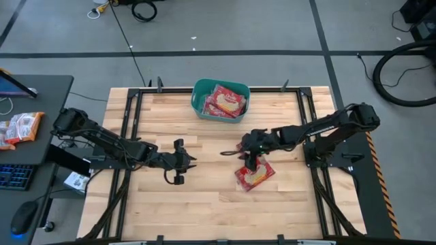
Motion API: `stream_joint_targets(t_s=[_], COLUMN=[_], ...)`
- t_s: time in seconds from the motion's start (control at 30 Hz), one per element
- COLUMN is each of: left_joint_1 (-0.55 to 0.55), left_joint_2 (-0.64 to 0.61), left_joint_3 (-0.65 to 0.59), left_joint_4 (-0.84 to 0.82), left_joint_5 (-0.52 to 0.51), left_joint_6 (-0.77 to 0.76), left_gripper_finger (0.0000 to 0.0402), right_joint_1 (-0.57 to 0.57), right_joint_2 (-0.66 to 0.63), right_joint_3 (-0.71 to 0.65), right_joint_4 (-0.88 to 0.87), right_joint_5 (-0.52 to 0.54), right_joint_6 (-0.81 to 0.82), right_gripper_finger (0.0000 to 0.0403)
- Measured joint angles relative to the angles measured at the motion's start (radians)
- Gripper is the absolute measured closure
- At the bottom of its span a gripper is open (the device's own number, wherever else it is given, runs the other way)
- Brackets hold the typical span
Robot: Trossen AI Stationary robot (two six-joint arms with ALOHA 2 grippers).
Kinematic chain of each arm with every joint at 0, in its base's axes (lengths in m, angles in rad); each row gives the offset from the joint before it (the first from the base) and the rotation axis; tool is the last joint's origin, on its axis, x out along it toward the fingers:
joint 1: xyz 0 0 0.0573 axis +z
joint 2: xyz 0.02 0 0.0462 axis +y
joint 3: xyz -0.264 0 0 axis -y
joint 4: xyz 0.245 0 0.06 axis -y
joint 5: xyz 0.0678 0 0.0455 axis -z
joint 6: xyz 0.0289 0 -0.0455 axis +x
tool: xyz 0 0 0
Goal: Sort popcorn bags into baskets
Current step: Put the red popcorn bag into the green bin
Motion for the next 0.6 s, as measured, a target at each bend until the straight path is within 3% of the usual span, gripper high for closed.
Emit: stream_joint_targets(t_s=[0.2, 0.4, 0.6], left_joint_1=[0.002, 0.006, 0.033], left_joint_2=[0.022, 0.047, 0.047], left_joint_3=[0.000, 0.000, 0.000], left_joint_4=[0.039, 0.083, 0.087], left_joint_5=[-0.023, -0.059, -0.071], left_joint_6=[0.054, 0.071, 0.039], left_gripper_finger=[0.0278, 0.0278, 0.0278], right_joint_1=[0.024, 0.070, 0.109], right_joint_2=[-0.001, 0.027, 0.139], right_joint_3=[0.048, 0.050, 0.125], right_joint_4=[-0.216, -0.215, -0.273], right_joint_5=[0.158, 0.254, 0.308], right_joint_6=[0.065, 0.079, 0.089], right_gripper_finger=[0.0211, 0.0212, 0.0212])
